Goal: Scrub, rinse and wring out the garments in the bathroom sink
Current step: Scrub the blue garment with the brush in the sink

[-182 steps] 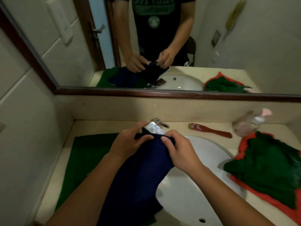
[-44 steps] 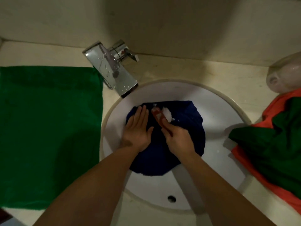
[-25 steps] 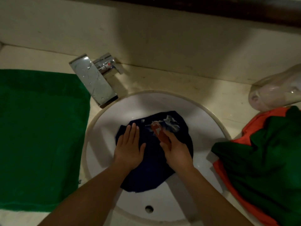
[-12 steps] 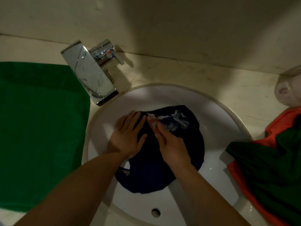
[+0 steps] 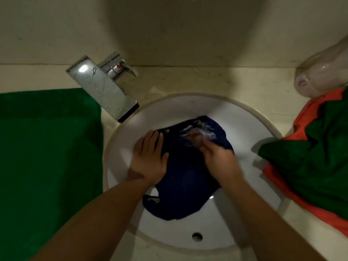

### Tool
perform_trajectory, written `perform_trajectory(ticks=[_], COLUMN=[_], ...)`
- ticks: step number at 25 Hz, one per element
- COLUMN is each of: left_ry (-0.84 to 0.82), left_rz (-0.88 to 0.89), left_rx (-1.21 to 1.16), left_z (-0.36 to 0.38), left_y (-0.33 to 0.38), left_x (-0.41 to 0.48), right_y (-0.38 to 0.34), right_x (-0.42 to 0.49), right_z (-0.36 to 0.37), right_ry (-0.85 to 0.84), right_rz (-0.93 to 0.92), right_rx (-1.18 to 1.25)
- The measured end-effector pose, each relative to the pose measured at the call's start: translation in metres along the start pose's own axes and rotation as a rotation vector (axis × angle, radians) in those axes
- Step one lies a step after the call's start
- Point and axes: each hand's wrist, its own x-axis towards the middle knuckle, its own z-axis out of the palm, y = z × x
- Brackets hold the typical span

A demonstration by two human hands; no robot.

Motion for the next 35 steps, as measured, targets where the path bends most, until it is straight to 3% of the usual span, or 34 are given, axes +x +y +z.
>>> perform_trajectory(ticks=[3, 5, 8, 12, 14, 19, 24, 25, 29, 30, 32, 35], left_ry=[0.002, -0.028, -0.153, -0.239, -0.226, -0.195, -0.181, -0.175, -0.155, -0.145, -0.15, -0.157], left_rz=[0.006, -0.004, 0.006, 0.038, 0.041, 0.025, 0.032, 0.029, 0.011, 0.01, 0.012, -0.012], left_rx=[0.015, 0.038, 0.102, 0.185, 0.19, 0.178, 0.165, 0.169, 0.168, 0.166, 0.157, 0.159], left_z=[0.001, -0.001, -0.005, -0.017, -0.018, -0.016, -0.012, -0.012, -0.014, -0.014, -0.013, -0.011], left_y=[0.001, 0.002, 0.005, -0.002, -0.003, -0.001, -0.003, -0.003, -0.002, -0.002, -0.002, 0.001], left_x=[-0.001, 0.002, -0.003, -0.018, -0.019, -0.018, -0.02, -0.02, -0.02, -0.019, -0.02, -0.023], right_y=[0.029, -0.004, -0.036, 0.022, 0.021, -0.046, 0.017, 0.011, -0.037, -0.031, 0.001, 0.032], right_x=[0.001, -0.007, -0.024, -0.017, -0.02, -0.022, 0.003, 0.0, -0.023, -0.021, -0.002, 0.008], right_z=[-0.025, -0.001, 0.044, -0.013, -0.021, 0.032, -0.029, -0.024, 0.038, 0.035, 0.004, -0.026], right_ry=[0.175, 0.178, -0.02, 0.13, 0.218, -0.06, 0.182, 0.203, -0.006, -0.047, -0.005, 0.205], right_rz=[0.262, 0.167, -0.112, 0.199, 0.256, -0.105, 0.261, 0.252, -0.249, -0.274, -0.101, 0.185], right_rx=[0.051, 0.138, 0.062, -0.044, -0.016, -0.018, -0.03, -0.011, -0.004, -0.065, -0.126, -0.048])
